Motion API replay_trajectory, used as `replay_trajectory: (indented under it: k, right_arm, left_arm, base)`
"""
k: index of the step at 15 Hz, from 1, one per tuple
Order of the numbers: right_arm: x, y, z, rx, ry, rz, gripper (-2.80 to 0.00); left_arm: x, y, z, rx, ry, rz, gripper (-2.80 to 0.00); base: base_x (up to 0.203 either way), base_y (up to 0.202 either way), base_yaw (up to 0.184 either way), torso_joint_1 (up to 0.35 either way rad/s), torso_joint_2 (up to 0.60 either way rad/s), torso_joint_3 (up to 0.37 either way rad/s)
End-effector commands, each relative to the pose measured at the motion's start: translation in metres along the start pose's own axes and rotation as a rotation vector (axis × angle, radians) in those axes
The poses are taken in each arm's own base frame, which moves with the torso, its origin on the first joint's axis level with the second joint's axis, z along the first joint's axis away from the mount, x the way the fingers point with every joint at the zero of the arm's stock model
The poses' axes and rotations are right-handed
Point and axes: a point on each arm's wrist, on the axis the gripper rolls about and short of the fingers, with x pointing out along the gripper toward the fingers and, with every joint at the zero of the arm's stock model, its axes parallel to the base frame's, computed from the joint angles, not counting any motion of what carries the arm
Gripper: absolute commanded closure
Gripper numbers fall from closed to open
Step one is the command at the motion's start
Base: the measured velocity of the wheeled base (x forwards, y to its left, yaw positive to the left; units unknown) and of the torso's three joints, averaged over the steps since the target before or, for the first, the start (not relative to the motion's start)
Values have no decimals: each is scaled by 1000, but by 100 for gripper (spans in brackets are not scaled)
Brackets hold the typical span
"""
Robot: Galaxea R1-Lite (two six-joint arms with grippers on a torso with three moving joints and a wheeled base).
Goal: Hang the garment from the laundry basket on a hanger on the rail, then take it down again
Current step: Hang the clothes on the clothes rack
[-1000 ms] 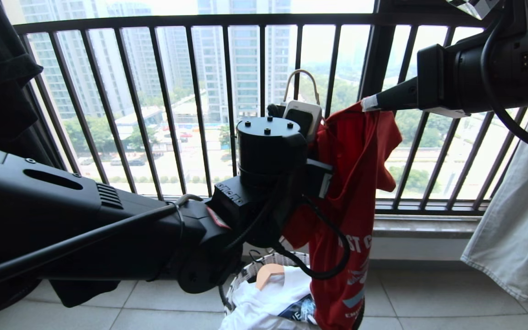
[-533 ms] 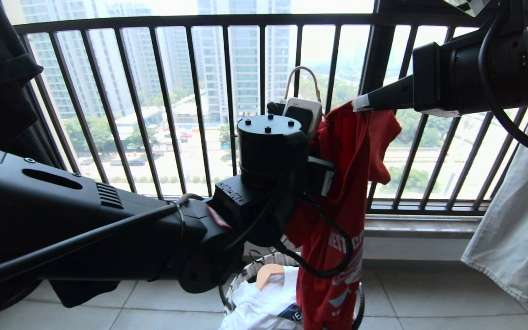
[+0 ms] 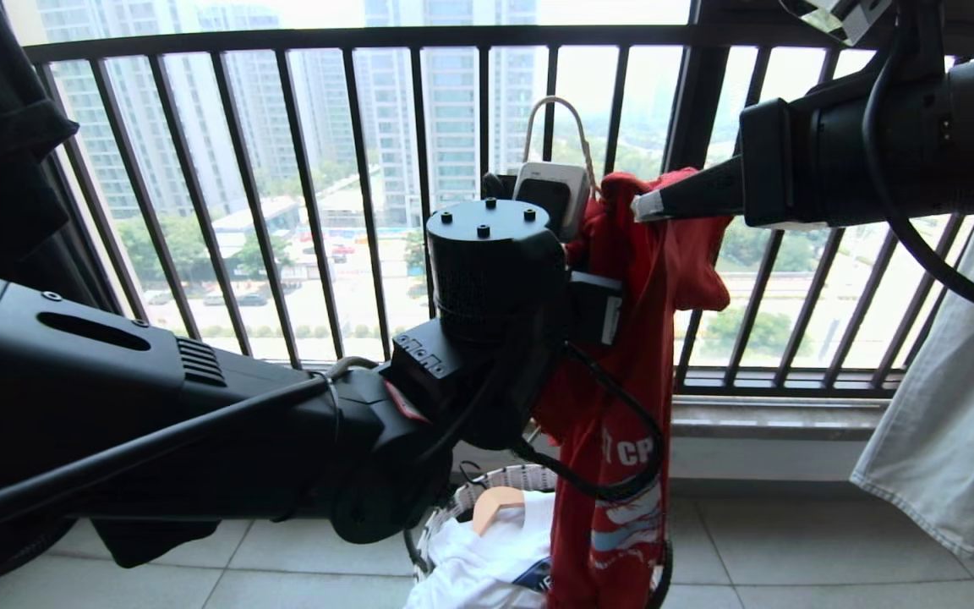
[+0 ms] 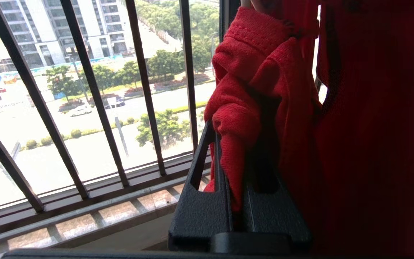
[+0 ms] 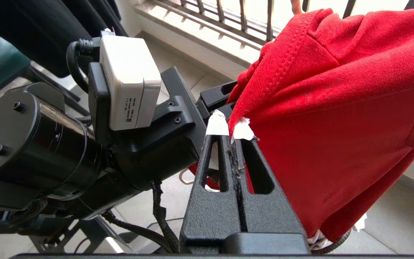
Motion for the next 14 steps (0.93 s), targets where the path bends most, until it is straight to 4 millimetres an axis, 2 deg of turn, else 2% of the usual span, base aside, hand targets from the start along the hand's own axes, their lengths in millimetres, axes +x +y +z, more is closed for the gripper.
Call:
replay_trajectory:
  k: [1, 2, 3, 8, 12, 14]
  right_arm:
    - [4, 0, -2, 1, 13, -1, 0]
    - [4, -1, -2, 1, 16, -5, 0]
    - [4, -1, -2, -7, 16, -5, -280]
    - [2, 0, -3, -13, 15, -6, -280]
    - [-24, 3, -6, -18, -14, -13, -280]
    - [-37, -3, -8, -13, -27, -55, -280]
  left_arm:
    - [-2, 0, 4, -10, -24, 0, 0]
    - [-2, 0, 5, -10, -25, 0, 0]
    - [-2, 0, 5, -11, -27, 1, 0]
    - [-3, 1, 9, -17, -35, 2, 0]
    - [-4, 2, 12, -41, -60, 6, 0]
    - [-3, 4, 16, -51, -91, 9, 0]
  base:
    - [0, 0, 0, 0, 0, 0]
    - [0, 0, 0, 0, 0, 0]
    - [0, 0, 0, 0, 0, 0]
    - [0, 0, 0, 0, 0, 0]
    - [0, 0, 0, 0, 0, 0]
    - [0, 0, 0, 0, 0, 0]
